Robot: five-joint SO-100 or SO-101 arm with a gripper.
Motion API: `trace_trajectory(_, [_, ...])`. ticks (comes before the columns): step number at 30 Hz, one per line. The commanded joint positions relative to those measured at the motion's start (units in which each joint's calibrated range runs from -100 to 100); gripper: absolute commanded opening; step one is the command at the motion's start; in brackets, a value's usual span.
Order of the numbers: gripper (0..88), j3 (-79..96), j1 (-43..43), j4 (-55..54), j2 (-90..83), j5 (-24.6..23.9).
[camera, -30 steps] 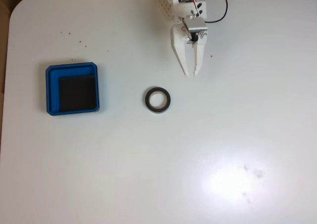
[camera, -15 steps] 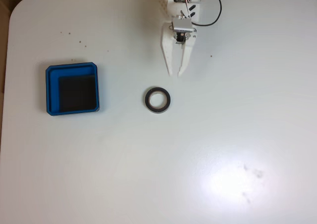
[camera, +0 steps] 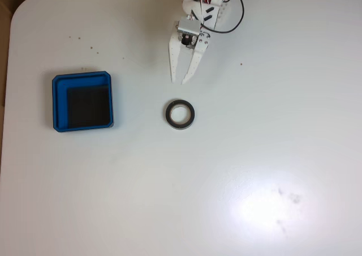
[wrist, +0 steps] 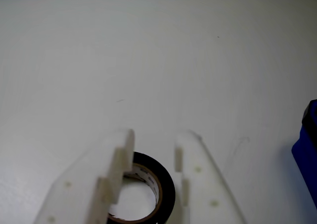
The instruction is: Pick the black tape roll and drop it in the blue box
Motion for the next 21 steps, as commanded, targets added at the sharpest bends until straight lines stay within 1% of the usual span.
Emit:
trace_trajectory(1, [1.7, 0.72, 0.52, -0.9, -0.52, 0.27])
trace_trajectory(9, [1.7, 0.36, 0.42, 0.59, 0.4, 0.62])
trace_trajectory(11, [1.7, 0.18, 0.42, 4.8, 1.07, 0.62])
trace_trajectory(14, [1.7, -0.18, 0.32, 14.86, 0.57, 0.71])
trace_trajectory(16, [1.7, -1.71, -0.26, 19.65, 0.48, 0.71])
trace_trajectory(18, [1.7, -2.52, -0.95, 21.88, 0.48, 0.62])
trace_trajectory(21, [1.7, -2.52, -1.14, 21.96, 0.4, 0.62])
